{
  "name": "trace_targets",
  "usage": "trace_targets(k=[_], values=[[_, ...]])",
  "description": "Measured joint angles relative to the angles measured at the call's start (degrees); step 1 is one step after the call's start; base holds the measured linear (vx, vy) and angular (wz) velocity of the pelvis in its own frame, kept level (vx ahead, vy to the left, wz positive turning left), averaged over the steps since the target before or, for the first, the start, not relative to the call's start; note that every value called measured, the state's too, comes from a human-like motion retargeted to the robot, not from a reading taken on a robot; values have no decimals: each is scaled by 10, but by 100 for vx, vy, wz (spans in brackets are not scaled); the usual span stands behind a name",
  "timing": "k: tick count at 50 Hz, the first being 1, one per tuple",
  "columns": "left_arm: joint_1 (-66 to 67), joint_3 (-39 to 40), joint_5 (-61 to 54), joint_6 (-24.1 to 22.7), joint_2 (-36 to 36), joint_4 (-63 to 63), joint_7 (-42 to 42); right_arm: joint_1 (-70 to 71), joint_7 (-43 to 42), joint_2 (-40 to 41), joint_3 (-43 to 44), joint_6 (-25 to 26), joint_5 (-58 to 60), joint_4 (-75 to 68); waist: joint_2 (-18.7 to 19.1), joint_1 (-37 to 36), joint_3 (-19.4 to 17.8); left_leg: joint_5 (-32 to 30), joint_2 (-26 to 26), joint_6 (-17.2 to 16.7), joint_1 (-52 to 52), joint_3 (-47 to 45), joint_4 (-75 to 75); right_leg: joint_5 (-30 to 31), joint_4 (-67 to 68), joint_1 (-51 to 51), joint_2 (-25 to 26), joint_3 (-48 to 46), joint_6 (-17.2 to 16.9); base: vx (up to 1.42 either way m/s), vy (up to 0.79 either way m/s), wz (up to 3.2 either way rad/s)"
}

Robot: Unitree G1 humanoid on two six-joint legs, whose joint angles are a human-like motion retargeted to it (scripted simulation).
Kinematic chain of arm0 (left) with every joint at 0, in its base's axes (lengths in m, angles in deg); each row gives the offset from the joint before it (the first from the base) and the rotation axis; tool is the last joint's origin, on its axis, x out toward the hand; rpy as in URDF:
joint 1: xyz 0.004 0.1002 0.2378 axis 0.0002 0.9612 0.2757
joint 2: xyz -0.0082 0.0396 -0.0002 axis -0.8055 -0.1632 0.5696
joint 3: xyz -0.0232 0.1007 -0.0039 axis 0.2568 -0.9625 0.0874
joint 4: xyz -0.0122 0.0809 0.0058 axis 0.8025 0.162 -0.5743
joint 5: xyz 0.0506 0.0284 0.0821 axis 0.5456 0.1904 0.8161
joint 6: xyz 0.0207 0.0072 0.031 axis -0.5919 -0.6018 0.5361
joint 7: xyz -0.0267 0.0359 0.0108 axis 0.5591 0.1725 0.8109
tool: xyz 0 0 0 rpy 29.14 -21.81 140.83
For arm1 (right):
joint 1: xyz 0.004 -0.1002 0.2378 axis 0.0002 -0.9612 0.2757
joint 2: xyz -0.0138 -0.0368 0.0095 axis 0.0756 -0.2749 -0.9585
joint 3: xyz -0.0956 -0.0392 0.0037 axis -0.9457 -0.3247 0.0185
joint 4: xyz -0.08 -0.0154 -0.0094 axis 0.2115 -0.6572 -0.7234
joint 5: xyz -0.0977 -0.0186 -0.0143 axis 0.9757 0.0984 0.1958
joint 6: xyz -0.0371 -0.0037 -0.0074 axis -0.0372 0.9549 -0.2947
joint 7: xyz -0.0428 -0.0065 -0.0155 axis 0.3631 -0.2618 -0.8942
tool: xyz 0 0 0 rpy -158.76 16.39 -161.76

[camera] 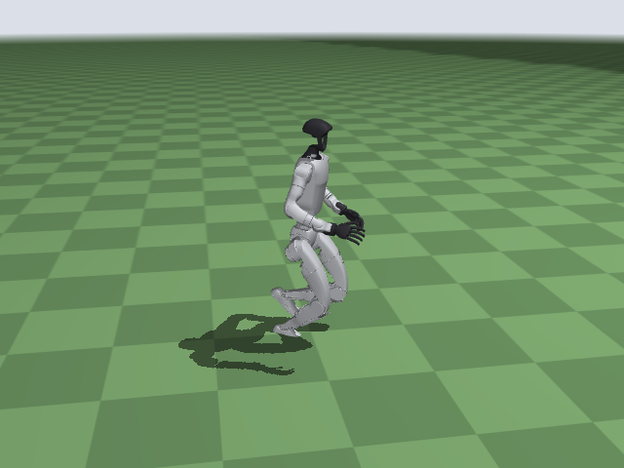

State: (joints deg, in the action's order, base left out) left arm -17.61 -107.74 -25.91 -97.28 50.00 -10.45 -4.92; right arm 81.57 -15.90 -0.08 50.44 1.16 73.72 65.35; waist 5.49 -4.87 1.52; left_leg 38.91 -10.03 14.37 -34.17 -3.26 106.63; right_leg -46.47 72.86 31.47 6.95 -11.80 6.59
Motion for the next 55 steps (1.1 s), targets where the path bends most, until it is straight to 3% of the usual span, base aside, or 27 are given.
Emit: trace_targets(k=[3, 7, 10, 13, 15, 17, 20, 23, 25, 28, 31, 35, 38, 40, 42, 45, 47, 50, 55], values=[[91, 37, -18, -11, -23, 15, -16, 33, -9, 8, 1, -3, -5, 36, -40, -45, 28, 23, 59, 4, -104, -19, -112, 39, -51, -66, -34, 20, -51, 7, 8, 6], [177, 84, -46, -36, -37, 27, -36, 19, 19, 20, -7, -21, -10, 69, -98, -70, 58, -1, 158, -39, -142, -45, -380, 191, -83, -141, -111, 26, -146, 8, 10, 22], [197, 99, -53, -39, -28, 28, -30, -5, 49, 30, -20, -27, -3, 72, -132, -51, 76, -38, 232, -58, -131, -52, -525, 296, -29, -153, -176, 27, -182, 0, 8, 58], [176, 95, -32, -39, -21, 31, -12, -43, 68, 45, -41, -25, 13, 49, -143, -25, 76, -26, 262, -30, -134, -51, -450, 322, 88, -153, -222, 24, -165, -5, 4, 31], [138, 89, -7, -36, -17, 32, 10, -68, 79, 58, -56, -17, 27, 16, -151, -1, 70, 9, 280, 6, -121, -47, -386, 308, 187, -134, -259, 25, -137, -4, 2, 18], [59, 78, 26, -25, -15, 21, 46, -81, 83, 72, -67, -9, 45, -37, -156, 30, 56, 55, 277, 6, -93, -31, -349, 275, 273, -79, -284, 34, -96, -7, -5, 0], [-73, 54, 48, -14, -2, 3, 88, -103, 88, 70, -74, -10, 60, -110, -146, 77, 46, 94, 274, 6, -30, -14, -357, 210, 340, 42, -286, 59, -52, -4, 1, -20], [-140, 53, 33, -18, 13, 25, 94, -150, 108, 35, -61, -22, 46, -117, -110, 113, 48, 84, 259, 2, 66, -9, -413, 167, 285, 129, -249, 54, -49, 6, 8, -50], [-160, 54, 20, -31, 18, 45, 92, -181, 117, 14, -44, -27, 30, -106, -73, 125, 47, 59, 216, -36, 127, -4, -433, 155, 191, 153, -198, 26, -59, 11, -2, -67], [-163, 42, 4, -58, 21, 71, 78, -224, 121, -2, -11, -28, 11, -83, -26, 130, 52, -33, 146, -107, 180, 0, -430, 163, 4, 159, -111, -4, -91, 6, -10, -52], [-144, 25, -2, -72, 16, 91, 53, -246, 110, -6, 16, -26, 1, -55, 13, 114, 56, -111, 78, -137, 198, 3, -361, 181, -114, 145, -33, -17, -101, -1, -8, -51], [-94, 5, -3, -58, 19, 79, 19, -217, 88, -6, 24, -27, 3, -20, 28, 83, 47, -129, 15, -110, 184, -5, -194, 141, -45, 127, -2, -23, -47, -6, -5, -22], [-54, -1, 4, -24, 25, 36, -2, -141, 61, -12, 19, -16, 19, -1, 27, 49, 25, -87, -24, -59, 123, -3, -58, 66, 15, 93, 5, -20, 2, -4, -7, 12], [-25, -1, 12, -5, 26, 3, -8, -76, 44, -17, 11, -6, 34, 5, 21, 23, 14, -48, -34, -21, 58, 0, 3, 22, 26, 61, 3, -14, 15, -4, -5, 25], [11, 8, 12, 3, 19, -16, -18, -9, 28, -18, 2, 2, 40, 8, 4, 1, 12, -22, -13, 3, -20, 0, 10, 4, 12, 22, -10, -4, 7, -2, -2, 25], [79, 31, -2, -2, 0, -16, -33, 47, 14, -13, -4, 0, 31, 29, -25, -31, 20, -2, 28, 6, -106, -14, -61, 28, -25, -44, -34, 12, -30, 1, 3, -1], [121, 50, -19, -15, -12, -8, -43, 56, 12, -6, -5, -6, 19, 45, -48, -47, 31, -4, 64, 1, -134, -37, -156, 77, -54, -86, -60, 20, -71, 6, 11, -5], [166, 72, -43, -32, -17, -4, -52, 47, 21, 6, -10, -17, 10, 58, -81, -59, 51, -30, 121, -35, -150, -58, -316, 183, -75, -126, -108, 23, -133, 6, 9, 4], [179, 88, -63, -34, -1, -10, -36, 16, 49, 19, -23, -22, 26, 49, -119, -40, 75, -74, 207, -64, -138, -70, -484, 299, -22, -147, -190, 16, -173, 1, 7, 26]])
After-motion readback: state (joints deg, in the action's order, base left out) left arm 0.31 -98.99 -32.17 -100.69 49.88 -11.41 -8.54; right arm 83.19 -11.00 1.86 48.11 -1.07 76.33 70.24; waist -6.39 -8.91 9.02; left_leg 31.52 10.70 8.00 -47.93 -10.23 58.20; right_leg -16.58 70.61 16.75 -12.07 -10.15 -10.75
